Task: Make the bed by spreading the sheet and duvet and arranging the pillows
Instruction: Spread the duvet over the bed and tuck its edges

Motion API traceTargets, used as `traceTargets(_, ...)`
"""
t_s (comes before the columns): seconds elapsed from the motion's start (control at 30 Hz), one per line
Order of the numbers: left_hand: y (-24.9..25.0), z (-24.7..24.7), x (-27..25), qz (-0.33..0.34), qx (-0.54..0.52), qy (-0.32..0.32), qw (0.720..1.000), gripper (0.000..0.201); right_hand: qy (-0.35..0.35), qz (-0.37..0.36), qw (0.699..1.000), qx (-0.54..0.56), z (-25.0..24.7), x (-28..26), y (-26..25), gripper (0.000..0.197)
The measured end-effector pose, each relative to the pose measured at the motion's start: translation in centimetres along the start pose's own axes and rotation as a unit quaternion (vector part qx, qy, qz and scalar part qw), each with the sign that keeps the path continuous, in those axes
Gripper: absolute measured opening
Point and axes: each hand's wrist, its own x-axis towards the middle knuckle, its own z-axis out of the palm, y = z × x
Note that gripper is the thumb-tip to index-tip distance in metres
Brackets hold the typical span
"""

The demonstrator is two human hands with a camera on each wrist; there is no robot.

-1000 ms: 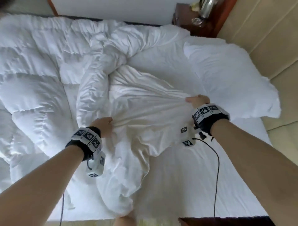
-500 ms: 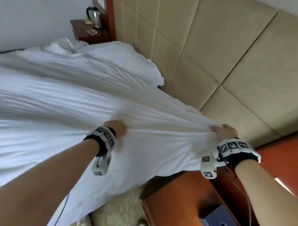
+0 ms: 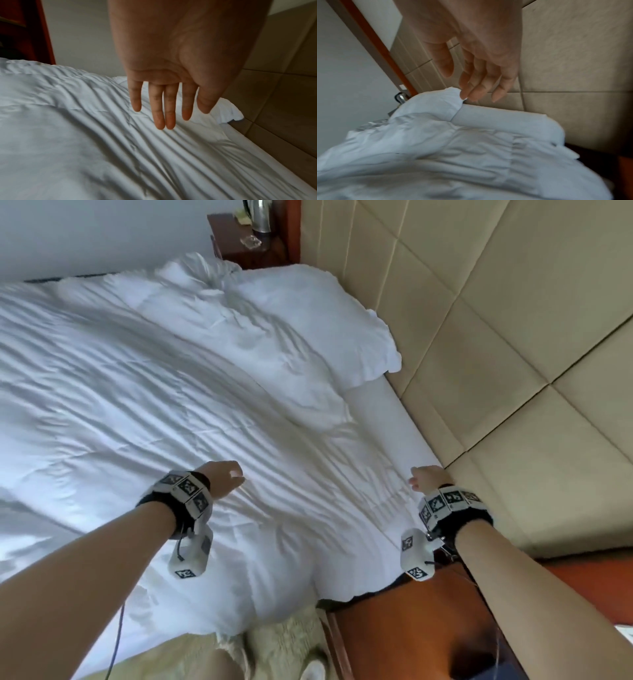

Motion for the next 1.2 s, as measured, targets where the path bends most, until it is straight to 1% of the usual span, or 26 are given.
traceTargets(0.07, -2.1, -1.1, 0.0, -0.009, -0.022, 0.008, 1.000, 0.033, -0.012, 0.001, 1.000, 0.021, 2.5, -0.3, -3.6, 0.025)
traceTargets(0.1, -3.6, -1.9, 0.1, -0.013, -0.033, 0.014, 0.999, 0.033, -0.016, -0.005, 1.000, 0.015, 4.0, -0.4, -5.6, 0.028)
traceTargets(0.13, -5.3, -2.9, 0.2, -0.018, -0.044, 0.023, 0.999, 0.033, -0.024, -0.020, 0.999, 0.009, 5.8, -0.6, -7.7, 0.031)
traceTargets(0.23, -11.2, -5.3, 0.3, -0.044, -0.076, 0.054, 0.995, 0.033, -0.063, -0.083, 0.995, -0.009, 11.5, -1.5, -13.7, 0.024)
traceTargets(0.3, -15.3, -5.9, -0.4, -0.072, -0.100, 0.070, 0.990, 0.034, -0.091, -0.111, 0.989, -0.036, 15.3, -2.5, -16.7, 0.028)
traceTargets(0.37, -19.9, -6.1, -1.8, -0.116, -0.131, 0.083, 0.981, 0.034, -0.126, -0.126, 0.981, -0.080, 19.4, -3.5, -19.4, 0.033)
traceTargets(0.5, -27.4, -5.6, -5.6, -0.218, -0.168, 0.103, 0.956, 0.033, -0.187, -0.159, 0.963, -0.111, 27.2, -5.6, -24.4, 0.022)
traceTargets(0.57, -30.3, -5.0, -8.0, -0.270, -0.181, 0.127, 0.937, 0.033, -0.204, -0.178, 0.955, -0.118, 30.9, -6.7, -26.7, 0.025)
traceTargets(0.6, -31.8, -4.5, -9.6, -0.301, -0.202, 0.137, 0.922, 0.031, -0.215, -0.179, 0.952, -0.124, 33.0, -7.5, -27.6, 0.026)
traceTargets(0.67, -35.3, -3.4, -13.1, -0.356, -0.232, 0.159, 0.891, 0.029, -0.254, -0.175, 0.943, -0.129, 37.3, -9.8, -29.2, 0.021)
traceTargets(0.73, -38.4, -2.2, -16.5, -0.392, -0.261, 0.168, 0.866, 0.031, -0.280, -0.182, 0.933, -0.132, 41.3, -12.0, -30.6, 0.019)
traceTargets(0.8, -41.3, -1.2, -19.7, -0.425, -0.282, 0.175, 0.842, 0.033, -0.295, -0.180, 0.929, -0.136, 44.7, -15.2, -31.8, 0.026)
traceTargets(0.87, -44.7, 0.1, -23.0, -0.455, -0.300, 0.187, 0.818, 0.030, -0.325, -0.198, 0.912, -0.156, 48.8, -18.9, -32.7, 0.031)
traceTargets(0.97, -49.5, 2.2, -27.1, -0.486, -0.325, 0.201, 0.786, 0.028, -0.350, -0.208, 0.897, -0.171, 54.6, -23.9, -33.2, 0.028)
traceTargets(1.07, -55.1, 4.8, -31.1, -0.508, -0.344, 0.199, 0.764, 0.028, -0.357, -0.195, 0.896, -0.179, 60.7, -28.3, -32.4, 0.029)
traceTargets(1.13, -59.5, 6.5, -33.5, -0.515, -0.346, 0.197, 0.759, 0.027, -0.332, -0.205, 0.902, -0.186, 64.6, -31.4, -31.3, 0.033)
traceTargets(1.2, -64.1, 7.6, -35.9, -0.518, -0.348, 0.201, 0.755, 0.026, -0.323, -0.195, 0.909, -0.178, 68.3, -34.7, -30.7, 0.033)
